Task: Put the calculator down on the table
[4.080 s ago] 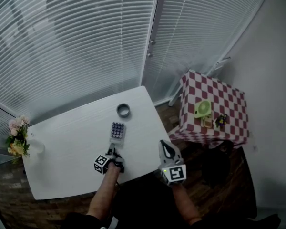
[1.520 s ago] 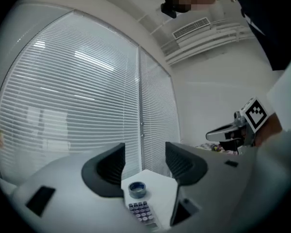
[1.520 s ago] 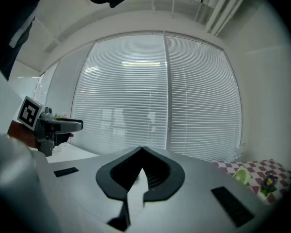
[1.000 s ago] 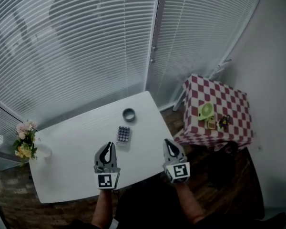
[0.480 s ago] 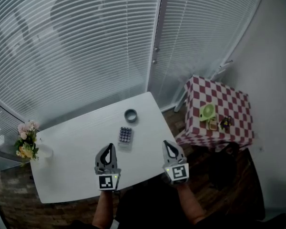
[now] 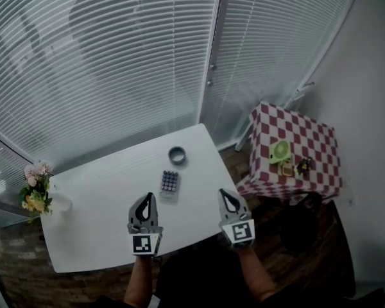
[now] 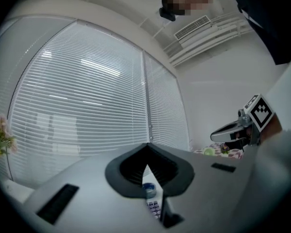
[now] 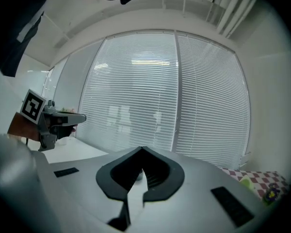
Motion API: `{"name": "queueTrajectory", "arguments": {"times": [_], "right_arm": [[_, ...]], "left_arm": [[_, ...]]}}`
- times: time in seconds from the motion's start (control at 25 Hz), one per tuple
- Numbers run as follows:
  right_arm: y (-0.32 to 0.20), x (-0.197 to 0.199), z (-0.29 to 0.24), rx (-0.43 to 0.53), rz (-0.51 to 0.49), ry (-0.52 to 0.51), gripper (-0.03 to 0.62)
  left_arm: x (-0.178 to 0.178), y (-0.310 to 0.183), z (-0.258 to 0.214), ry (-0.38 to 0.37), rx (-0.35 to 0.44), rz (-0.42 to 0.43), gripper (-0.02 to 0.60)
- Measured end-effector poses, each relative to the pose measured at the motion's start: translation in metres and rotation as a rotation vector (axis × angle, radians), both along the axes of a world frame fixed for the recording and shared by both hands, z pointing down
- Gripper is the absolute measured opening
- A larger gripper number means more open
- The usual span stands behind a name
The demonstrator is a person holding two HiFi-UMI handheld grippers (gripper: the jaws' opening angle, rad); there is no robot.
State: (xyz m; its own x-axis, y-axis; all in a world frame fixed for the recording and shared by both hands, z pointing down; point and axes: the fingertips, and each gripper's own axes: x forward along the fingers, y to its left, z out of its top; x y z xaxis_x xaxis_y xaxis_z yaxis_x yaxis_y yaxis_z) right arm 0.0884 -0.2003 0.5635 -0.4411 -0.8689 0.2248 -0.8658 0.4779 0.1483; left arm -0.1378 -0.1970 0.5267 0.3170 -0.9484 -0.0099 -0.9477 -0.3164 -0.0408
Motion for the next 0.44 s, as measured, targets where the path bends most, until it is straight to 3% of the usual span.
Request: {"name": "queueTrajectory", "arguments": {"times": [0.44], "right_arm": [[-0.0019, -0.0038, -0.0059, 0.021, -0.019, 0.007, 0.005]], "left_arm": [[-0.0024, 0.0034, 0.0026, 0.021, -0.031, -0.012, 0.006]]}}
